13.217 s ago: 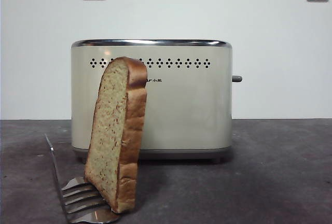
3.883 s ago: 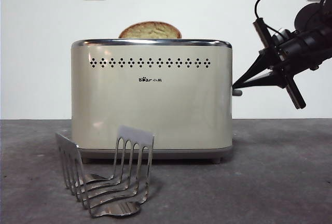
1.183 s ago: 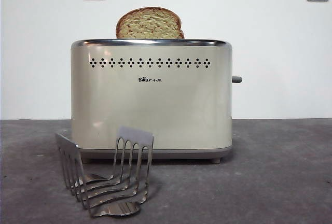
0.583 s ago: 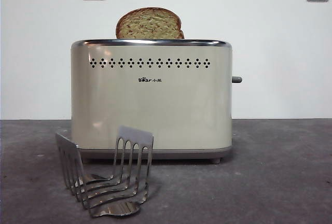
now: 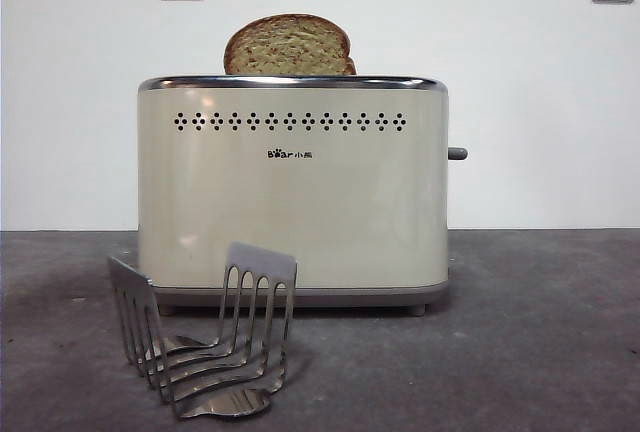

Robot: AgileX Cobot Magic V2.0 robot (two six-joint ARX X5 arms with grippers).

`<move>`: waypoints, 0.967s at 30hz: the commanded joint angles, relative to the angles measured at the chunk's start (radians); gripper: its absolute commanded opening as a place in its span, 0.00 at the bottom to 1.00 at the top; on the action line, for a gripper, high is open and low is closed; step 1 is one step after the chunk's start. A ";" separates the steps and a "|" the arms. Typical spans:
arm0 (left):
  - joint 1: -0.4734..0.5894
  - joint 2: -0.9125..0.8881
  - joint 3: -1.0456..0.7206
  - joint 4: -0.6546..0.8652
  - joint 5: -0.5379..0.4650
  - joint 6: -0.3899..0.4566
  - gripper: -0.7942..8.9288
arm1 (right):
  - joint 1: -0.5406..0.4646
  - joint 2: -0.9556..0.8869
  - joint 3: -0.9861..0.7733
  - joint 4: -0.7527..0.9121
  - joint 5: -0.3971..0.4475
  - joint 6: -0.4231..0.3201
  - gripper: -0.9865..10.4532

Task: Pick up a slice of bread from the rack,put the bread on the toaster,press the button

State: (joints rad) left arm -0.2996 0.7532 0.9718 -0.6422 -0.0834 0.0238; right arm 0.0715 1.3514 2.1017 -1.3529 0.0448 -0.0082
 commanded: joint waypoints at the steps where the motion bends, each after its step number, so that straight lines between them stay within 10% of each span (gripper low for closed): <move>1: 0.108 -0.170 -0.312 0.317 0.001 0.071 0.08 | 0.000 0.034 -0.001 -0.018 0.000 -0.004 0.09; 9: 0.236 -0.546 -0.822 0.509 0.013 0.039 0.08 | 0.000 0.141 -0.001 -0.017 0.001 -0.004 0.09; 29: 0.238 -0.729 -0.964 0.476 -0.019 0.018 0.08 | 0.000 0.256 -0.001 -0.009 0.001 -0.004 0.09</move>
State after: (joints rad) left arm -0.0654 0.0357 0.0181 -0.1726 -0.1005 0.0437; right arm 0.0715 1.6035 2.1017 -1.3529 0.0448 -0.0082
